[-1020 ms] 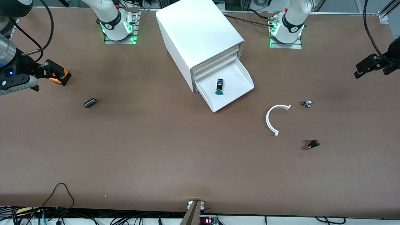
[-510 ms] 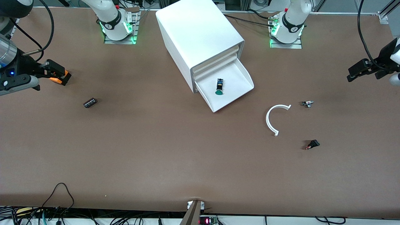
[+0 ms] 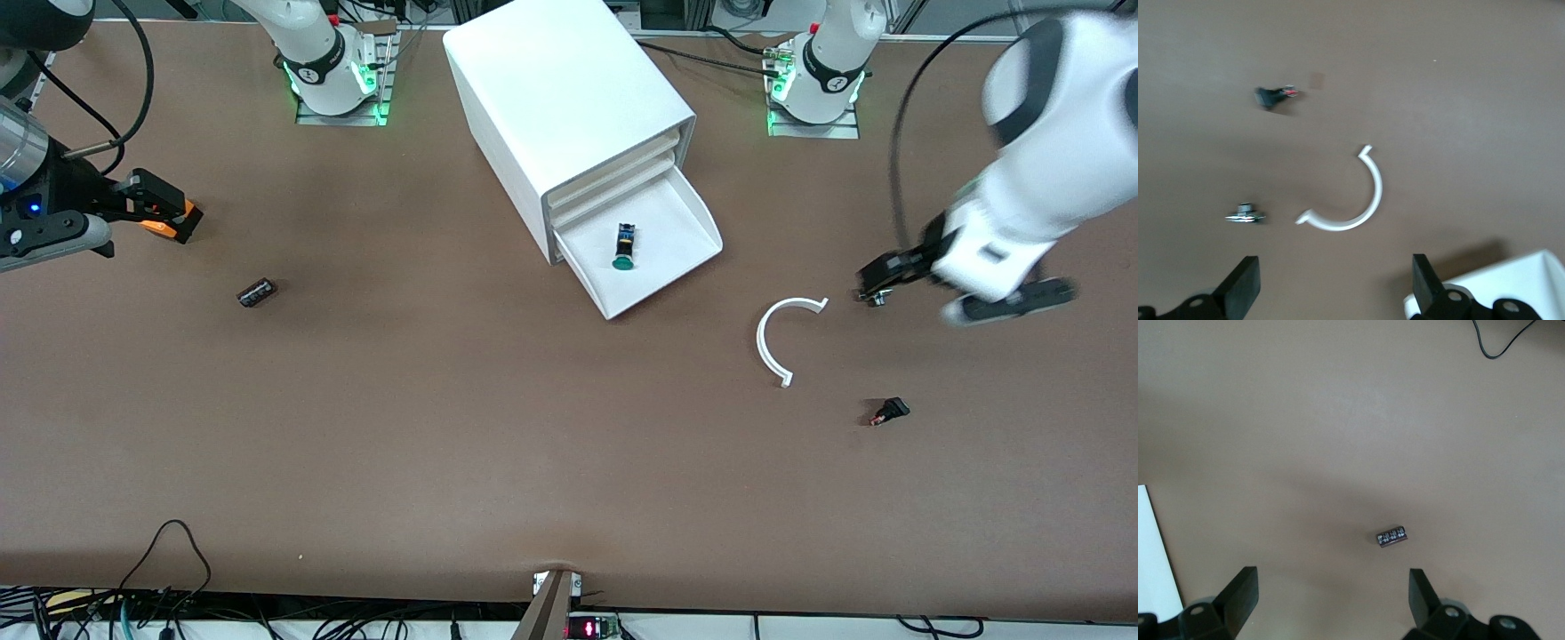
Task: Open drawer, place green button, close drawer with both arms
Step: 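Move the left gripper to the front of the open drawer, then push the drawer shut into the cabinet with the left gripper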
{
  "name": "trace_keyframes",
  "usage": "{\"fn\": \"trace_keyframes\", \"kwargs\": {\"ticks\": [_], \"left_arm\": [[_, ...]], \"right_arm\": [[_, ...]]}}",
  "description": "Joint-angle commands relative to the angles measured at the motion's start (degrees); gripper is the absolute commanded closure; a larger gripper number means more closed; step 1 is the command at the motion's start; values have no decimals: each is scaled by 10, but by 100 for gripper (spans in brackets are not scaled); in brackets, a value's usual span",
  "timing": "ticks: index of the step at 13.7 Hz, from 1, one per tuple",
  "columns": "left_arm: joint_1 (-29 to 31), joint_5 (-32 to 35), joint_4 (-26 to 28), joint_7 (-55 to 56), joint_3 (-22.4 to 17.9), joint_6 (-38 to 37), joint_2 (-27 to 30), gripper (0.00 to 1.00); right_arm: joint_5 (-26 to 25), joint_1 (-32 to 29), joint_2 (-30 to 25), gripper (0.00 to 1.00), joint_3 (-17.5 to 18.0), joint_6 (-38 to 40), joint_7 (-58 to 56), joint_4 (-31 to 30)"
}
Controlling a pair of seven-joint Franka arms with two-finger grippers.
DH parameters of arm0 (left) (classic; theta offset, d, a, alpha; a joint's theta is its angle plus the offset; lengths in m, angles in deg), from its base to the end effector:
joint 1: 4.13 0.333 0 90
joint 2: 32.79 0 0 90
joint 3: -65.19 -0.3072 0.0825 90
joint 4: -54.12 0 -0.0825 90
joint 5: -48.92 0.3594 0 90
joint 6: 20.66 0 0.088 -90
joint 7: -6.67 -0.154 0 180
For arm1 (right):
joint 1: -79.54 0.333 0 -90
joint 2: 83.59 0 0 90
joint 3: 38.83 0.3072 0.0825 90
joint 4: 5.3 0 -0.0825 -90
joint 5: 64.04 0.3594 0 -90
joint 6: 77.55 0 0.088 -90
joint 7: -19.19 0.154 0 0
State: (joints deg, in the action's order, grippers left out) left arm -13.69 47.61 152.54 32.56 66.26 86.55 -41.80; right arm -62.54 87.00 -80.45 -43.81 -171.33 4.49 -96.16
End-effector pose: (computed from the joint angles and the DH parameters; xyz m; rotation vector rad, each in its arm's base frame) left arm 0.5742 -0.1101 0.4403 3.0901 0.4250 -0.0178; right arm 0.5501 0.0287 0.5383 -3.0853 -0.4635 0.0021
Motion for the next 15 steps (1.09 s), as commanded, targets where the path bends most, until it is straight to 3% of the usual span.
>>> {"fn": "trace_keyframes", "kwargs": {"ticks": [1,4,8,11,15], "left_arm": [[-47,-13,56,92,-5,92,-23,0],[-95,-39,91,175,-4,169,-68,0],[-131,-87,106,263,27,263,-170,0],[-163,-160,107,264,33,271,-199,0],[-172,-185,114,266,50,267,-204,0]], "right_arm": [[0,-5,0,0,6,9,1,9],[0,-5,0,0,7,9,1,9],[0,-5,0,0,7,9,1,9],[0,-5,0,0,7,10,1,9],[0,-5,0,0,7,10,1,9]]}}
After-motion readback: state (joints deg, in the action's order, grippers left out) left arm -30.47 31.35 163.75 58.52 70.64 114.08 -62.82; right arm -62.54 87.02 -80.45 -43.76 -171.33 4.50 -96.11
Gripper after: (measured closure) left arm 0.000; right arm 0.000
